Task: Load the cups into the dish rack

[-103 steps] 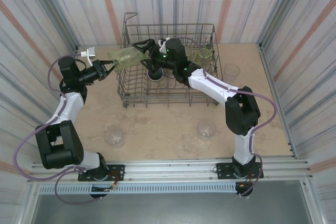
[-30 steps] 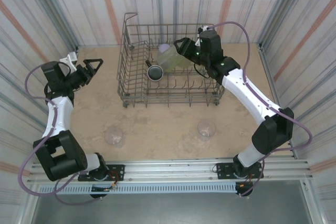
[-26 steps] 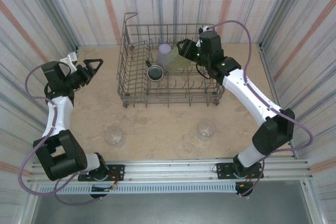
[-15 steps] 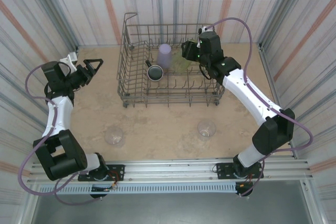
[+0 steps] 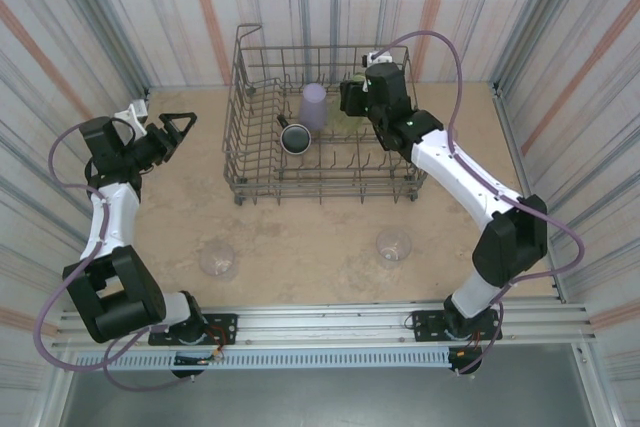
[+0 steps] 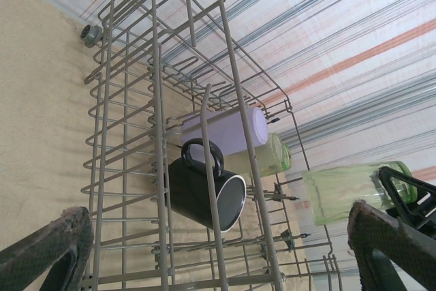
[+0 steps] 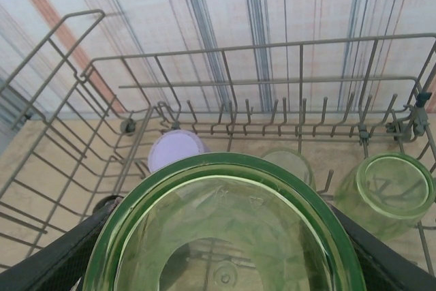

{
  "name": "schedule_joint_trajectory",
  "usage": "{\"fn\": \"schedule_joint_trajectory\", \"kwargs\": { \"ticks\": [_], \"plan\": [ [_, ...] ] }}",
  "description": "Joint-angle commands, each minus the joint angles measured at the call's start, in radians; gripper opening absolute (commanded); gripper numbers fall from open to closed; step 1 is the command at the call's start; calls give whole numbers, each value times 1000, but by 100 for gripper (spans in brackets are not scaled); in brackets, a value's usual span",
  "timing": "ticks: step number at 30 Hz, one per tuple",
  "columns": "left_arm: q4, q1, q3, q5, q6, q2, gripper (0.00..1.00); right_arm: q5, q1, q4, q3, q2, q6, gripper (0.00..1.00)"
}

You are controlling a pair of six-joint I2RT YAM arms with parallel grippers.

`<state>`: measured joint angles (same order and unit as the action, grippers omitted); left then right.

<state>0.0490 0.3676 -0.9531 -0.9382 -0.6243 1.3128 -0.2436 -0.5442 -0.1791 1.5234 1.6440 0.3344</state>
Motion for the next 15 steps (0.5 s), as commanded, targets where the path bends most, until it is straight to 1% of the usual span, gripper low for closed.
{"fn": "schedule_joint_trajectory", "kwargs": {
  "ticks": [1, 15],
  "plan": [
    [8, 2, -12, -11, 10, 2, 99, -40, -10, 92, -8, 29, -53, 43],
    [20, 1, -9, -12, 1, 0, 99, -123, -20, 194, 1, 152, -101, 43]
  ]
}}
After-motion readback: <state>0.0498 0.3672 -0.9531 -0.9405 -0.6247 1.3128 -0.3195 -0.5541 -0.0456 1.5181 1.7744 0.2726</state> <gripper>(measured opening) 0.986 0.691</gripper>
